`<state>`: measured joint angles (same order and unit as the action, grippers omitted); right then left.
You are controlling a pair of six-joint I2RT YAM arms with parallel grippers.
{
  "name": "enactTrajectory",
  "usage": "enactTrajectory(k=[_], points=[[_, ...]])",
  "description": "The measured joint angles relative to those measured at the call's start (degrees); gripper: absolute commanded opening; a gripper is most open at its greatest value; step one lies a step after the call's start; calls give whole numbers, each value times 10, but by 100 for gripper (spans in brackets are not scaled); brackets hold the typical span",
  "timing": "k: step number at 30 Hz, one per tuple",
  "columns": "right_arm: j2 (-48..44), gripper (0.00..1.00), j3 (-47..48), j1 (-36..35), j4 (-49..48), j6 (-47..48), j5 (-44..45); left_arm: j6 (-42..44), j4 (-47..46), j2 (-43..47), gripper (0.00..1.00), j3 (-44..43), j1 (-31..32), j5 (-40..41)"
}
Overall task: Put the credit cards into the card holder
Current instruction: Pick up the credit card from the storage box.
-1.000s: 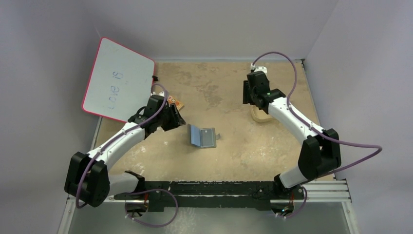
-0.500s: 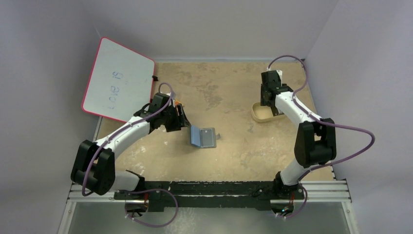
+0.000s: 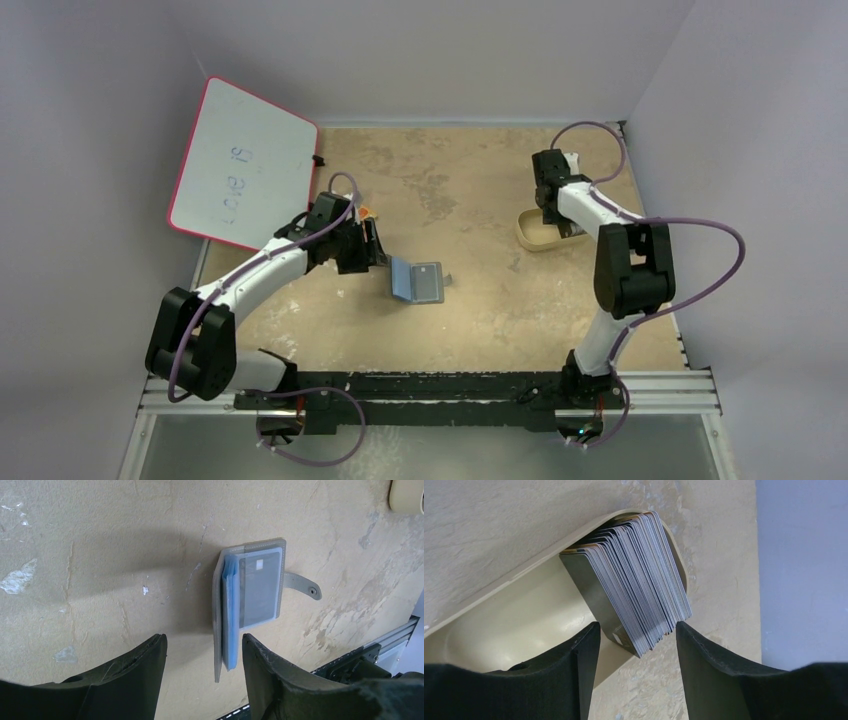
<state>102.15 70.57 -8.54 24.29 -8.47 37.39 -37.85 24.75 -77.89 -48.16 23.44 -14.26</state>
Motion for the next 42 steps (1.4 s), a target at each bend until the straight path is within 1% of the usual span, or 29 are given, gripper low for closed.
enactTrajectory(k=[3, 9, 17, 21, 24, 36, 42], points=[[14, 58, 2, 3, 0, 2, 8, 2, 4, 0, 56, 0, 0, 0], [25, 50, 4, 6, -2, 7, 15, 7, 6, 0, 56, 0, 0, 0], [25, 44, 8, 6, -2, 6, 21, 10, 6, 0, 56, 0, 0, 0], [25, 37, 8, 5, -2, 5, 21, 10, 6, 0, 56, 0, 0, 0], [25, 34, 8, 6, -3, 6, 21, 10, 6, 0, 56, 0, 0, 1], [8, 18, 9, 6, -4, 7, 19, 10, 6, 0, 56, 0, 0, 2], [-2, 7, 14, 5, -4, 9, 0, 10, 6, 0, 55, 0, 0, 6]])
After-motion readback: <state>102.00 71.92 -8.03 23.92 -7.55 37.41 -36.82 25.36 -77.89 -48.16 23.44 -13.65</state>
